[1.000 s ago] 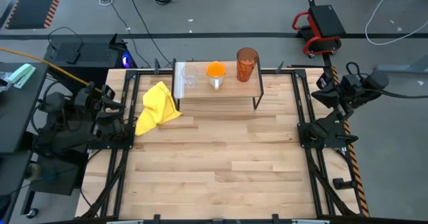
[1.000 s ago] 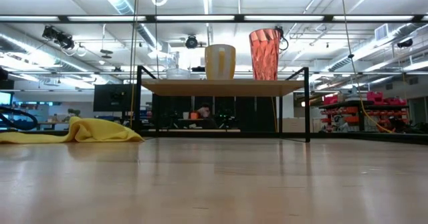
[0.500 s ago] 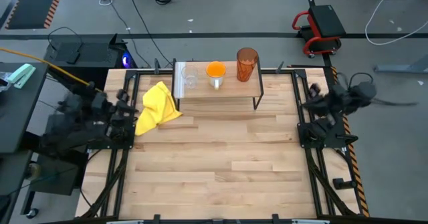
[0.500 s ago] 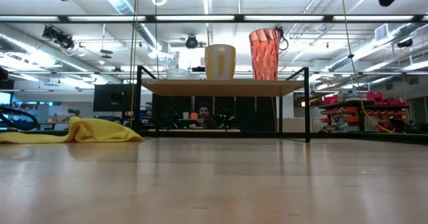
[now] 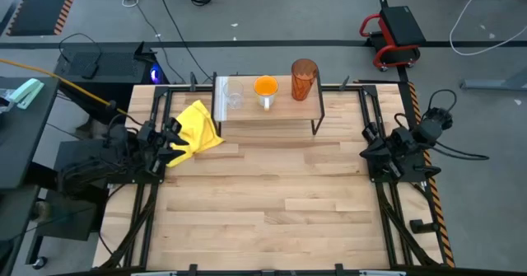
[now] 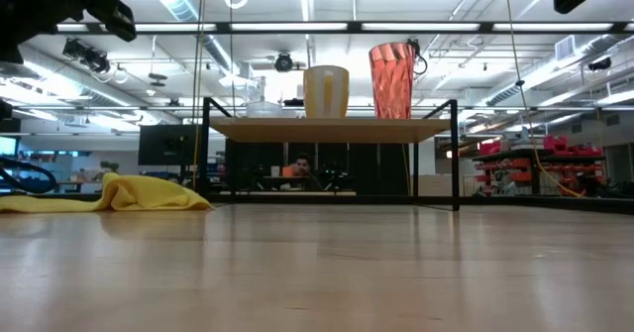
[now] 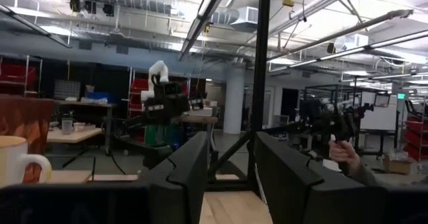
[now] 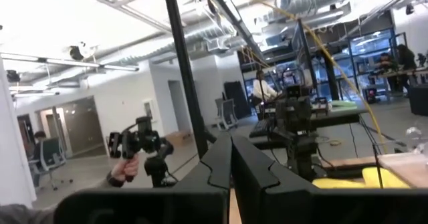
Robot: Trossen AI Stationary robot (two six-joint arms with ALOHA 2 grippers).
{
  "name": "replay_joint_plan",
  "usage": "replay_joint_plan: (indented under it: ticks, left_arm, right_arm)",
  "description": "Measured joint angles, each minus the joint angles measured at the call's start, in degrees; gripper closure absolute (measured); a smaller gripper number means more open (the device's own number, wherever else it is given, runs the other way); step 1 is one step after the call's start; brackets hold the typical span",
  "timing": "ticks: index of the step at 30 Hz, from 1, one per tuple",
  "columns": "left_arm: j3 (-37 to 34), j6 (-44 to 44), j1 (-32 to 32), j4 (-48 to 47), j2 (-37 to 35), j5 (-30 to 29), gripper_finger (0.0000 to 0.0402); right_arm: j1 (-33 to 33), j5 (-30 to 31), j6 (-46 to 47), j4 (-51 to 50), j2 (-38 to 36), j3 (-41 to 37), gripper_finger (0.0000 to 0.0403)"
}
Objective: Stack small to large cups/mugs on shelf
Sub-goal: Return to Home Position
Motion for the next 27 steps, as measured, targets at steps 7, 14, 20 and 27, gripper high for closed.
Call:
replay_joint_plan:
  ticks: [7, 14, 20, 27]
  left_arm:
    - [-1.9, 1.4, 0.1, -0.2, 0.0, -0.4, 0.0262]
    - [-1.9, 2.9, 0.1, -2.8, 0.0, -2.6, 0.0268]
    - [-1.9, 4.5, 0.1, -7.5, 0.1, -6.5, 0.0261]
    - [-1.9, 5.9, 0.1, -10.5, 0.1, -8.6, 0.0259]
  right_arm:
    - [0.0, 0.2, -1.5, 7.6, 0.0, -6.6, 0.0385]
    - [0.0, 0.8, -2.0, 13.5, 0.0, -12.1, 0.0385]
    - [0.0, 10.4, -1.7, 13.5, 0.0, -15.0, 0.0385]
    - [-1.2, 11.9, -3.5, 13.2, 0.0, -16.2, 0.0385]
